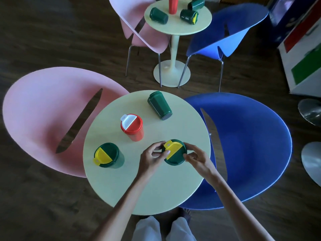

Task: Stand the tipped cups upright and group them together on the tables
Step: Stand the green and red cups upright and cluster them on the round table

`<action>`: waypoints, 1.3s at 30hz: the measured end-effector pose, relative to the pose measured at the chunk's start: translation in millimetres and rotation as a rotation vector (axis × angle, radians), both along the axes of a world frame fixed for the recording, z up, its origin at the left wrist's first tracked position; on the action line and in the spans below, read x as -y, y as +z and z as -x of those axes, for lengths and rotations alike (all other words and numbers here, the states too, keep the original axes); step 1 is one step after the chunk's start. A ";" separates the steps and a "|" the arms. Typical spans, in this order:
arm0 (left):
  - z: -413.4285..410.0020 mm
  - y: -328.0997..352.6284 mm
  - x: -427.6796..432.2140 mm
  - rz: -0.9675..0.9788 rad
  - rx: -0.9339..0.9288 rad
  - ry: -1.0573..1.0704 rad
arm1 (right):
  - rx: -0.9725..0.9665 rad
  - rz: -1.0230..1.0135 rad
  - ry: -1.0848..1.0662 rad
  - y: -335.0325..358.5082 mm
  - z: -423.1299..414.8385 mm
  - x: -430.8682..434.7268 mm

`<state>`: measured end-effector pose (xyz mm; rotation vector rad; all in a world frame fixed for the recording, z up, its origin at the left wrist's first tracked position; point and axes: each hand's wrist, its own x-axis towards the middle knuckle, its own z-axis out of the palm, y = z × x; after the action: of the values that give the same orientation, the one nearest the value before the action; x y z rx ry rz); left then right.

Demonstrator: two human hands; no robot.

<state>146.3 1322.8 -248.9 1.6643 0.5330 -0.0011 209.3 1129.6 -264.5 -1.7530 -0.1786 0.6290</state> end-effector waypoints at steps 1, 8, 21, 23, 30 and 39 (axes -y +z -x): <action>-0.6 -0.7 0.4 0.001 -0.016 0.013 | 0.005 0.010 -0.010 -2.8 -0.1 -1.7; -2.5 -14.4 1.6 0.024 -0.096 0.013 | 0.012 0.066 -0.089 -14.9 5.7 -11.1; -31.6 -8.4 -19.2 -0.076 -0.048 0.010 | 0.032 0.144 -0.129 -6.5 -10.8 -3.6; -49.6 -3.7 -22.0 -0.098 -0.041 0.029 | 0.053 0.152 -0.114 -1.5 -30.7 -5.4; -135.7 -1.2 -27.2 -0.131 -0.209 0.071 | 0.074 0.225 0.103 5.3 -142.8 -43.6; -224.8 -27.3 -60.8 0.032 -0.327 0.354 | -0.126 0.326 0.370 -46.4 -264.1 -101.4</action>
<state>371.1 1383.6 -276.2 1.5264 1.0654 -0.0227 473.4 1231.0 -310.9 -2.0029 -0.3327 1.0836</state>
